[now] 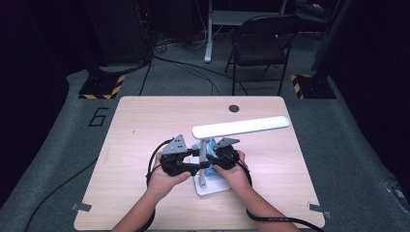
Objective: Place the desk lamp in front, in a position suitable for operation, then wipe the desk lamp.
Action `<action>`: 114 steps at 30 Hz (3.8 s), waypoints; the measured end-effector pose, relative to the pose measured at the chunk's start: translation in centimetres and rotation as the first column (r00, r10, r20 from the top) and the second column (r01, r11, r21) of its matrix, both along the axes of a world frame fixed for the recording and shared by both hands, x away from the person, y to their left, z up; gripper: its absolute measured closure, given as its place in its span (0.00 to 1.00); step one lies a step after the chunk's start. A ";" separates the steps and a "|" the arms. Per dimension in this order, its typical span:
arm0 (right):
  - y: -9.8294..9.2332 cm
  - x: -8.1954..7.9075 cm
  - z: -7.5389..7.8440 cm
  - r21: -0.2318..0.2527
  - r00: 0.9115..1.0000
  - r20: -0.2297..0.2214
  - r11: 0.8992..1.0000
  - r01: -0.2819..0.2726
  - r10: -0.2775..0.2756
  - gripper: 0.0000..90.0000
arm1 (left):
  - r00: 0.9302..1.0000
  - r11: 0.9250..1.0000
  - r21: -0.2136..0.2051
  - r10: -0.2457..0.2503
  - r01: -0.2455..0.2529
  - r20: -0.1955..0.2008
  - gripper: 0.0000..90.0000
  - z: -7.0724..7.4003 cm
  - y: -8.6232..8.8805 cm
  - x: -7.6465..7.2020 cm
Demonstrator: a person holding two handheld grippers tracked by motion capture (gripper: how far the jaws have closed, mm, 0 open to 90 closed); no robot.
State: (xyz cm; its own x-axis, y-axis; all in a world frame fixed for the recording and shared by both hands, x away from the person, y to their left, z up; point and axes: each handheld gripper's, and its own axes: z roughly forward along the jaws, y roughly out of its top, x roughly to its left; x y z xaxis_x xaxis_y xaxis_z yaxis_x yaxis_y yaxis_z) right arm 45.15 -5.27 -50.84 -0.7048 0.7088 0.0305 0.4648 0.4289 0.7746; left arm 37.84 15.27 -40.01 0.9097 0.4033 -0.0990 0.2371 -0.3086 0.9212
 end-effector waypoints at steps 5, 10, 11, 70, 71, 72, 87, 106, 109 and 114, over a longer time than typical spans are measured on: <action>-0.8 -3.0 0.0 -0.012 0.999 0.005 0.999 -0.032 0.033 0.74 | 1.000 1.000 -0.001 0.005 -0.005 0.002 0.56 0.0 -0.1 0.0; -1.9 -6.1 0.0 -0.001 0.996 -0.019 0.996 -0.086 0.086 0.74 | 1.000 1.000 0.004 0.011 -0.011 0.000 0.56 0.0 -0.1 -0.1; -2.0 -6.5 0.0 -0.005 0.995 -0.011 0.995 -0.099 0.099 0.74 | 1.000 1.000 0.004 0.010 -0.010 0.000 0.56 0.0 -0.1 -0.1; -1.1 1.5 -0.1 0.018 0.998 -0.016 0.998 0.068 -0.067 0.75 | 1.000 1.000 -0.001 0.006 -0.006 0.003 0.57 -0.2 0.9 -0.1; -1.2 1.4 -0.1 0.019 0.997 -0.023 0.998 0.068 -0.067 0.75 | 1.000 1.000 -0.006 0.006 -0.006 -0.001 0.57 -0.2 0.9 -0.1; -1.2 1.4 -0.1 0.018 0.998 -0.017 0.998 0.064 -0.064 0.75 | 1.000 1.000 -0.004 0.003 -0.003 -0.002 0.57 -0.2 0.9 -0.1; -1.3 -0.9 -0.2 0.006 0.999 0.007 0.999 0.045 -0.045 0.75 | 1.000 1.000 0.009 0.006 -0.006 0.013 0.57 -0.2 1.3 -0.1; -1.6 -4.4 0.2 -0.045 0.998 0.008 0.997 -0.062 0.062 0.75 | 1.000 1.000 -0.005 -0.003 0.004 0.003 0.57 -0.4 1.5 0.0; -1.7 -5.5 0.2 -0.045 0.997 0.000 0.996 -0.076 0.076 0.75 | 1.000 1.000 0.007 0.005 -0.005 0.015 0.57 -0.3 1.6 0.0; -1.8 -6.9 0.0 -0.040 0.995 0.010 0.994 -0.100 0.101 0.75 | 1.000 1.000 0.006 0.014 -0.014 -0.004 0.58 -0.3 2.0 0.2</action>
